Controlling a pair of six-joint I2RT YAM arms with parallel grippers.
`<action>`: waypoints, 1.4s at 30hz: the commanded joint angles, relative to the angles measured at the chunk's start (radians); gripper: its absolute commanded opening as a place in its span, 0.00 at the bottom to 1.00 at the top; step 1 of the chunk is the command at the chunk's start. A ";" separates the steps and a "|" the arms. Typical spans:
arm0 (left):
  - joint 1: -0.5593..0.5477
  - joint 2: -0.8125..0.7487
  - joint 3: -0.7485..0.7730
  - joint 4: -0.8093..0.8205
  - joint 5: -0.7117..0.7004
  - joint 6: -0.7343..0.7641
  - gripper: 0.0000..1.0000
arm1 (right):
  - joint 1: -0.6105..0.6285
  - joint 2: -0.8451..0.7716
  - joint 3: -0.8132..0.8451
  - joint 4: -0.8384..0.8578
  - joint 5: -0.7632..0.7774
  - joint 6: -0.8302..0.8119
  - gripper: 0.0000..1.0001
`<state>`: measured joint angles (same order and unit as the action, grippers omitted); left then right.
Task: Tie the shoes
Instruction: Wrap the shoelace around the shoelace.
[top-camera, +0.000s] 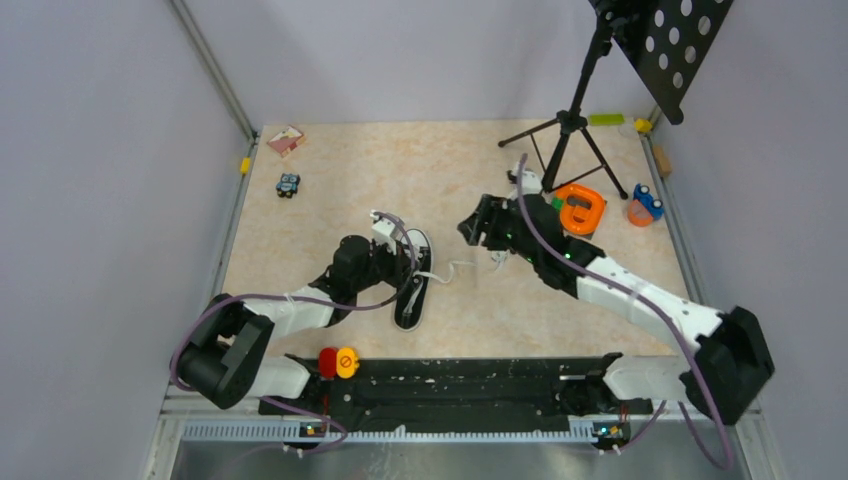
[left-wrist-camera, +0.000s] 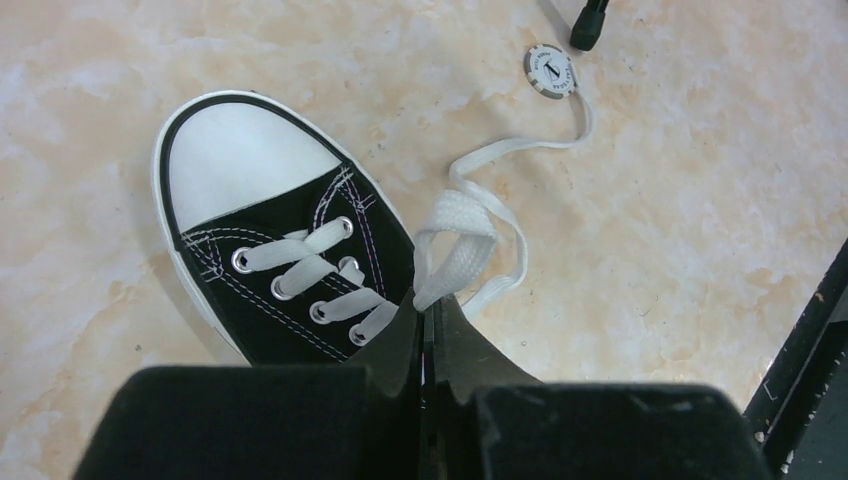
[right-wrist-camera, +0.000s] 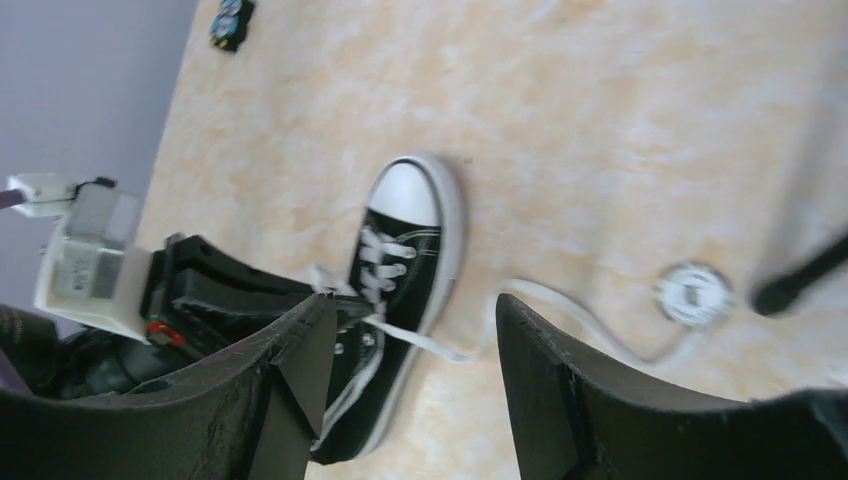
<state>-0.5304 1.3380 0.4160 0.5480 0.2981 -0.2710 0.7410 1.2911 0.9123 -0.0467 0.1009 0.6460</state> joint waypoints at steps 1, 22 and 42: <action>0.008 0.001 -0.009 0.073 0.037 -0.010 0.00 | -0.042 -0.159 -0.119 -0.146 0.175 0.013 0.61; 0.010 -0.100 -0.016 0.002 0.062 -0.011 0.00 | -0.155 -0.045 -0.266 -0.042 0.174 0.141 0.43; 0.011 -0.027 -0.003 0.032 0.101 -0.036 0.00 | -0.188 0.217 -0.287 0.114 0.116 0.243 0.43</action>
<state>-0.5240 1.2881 0.4004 0.5278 0.3759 -0.2939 0.5709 1.5024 0.6590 0.0185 0.1951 0.8494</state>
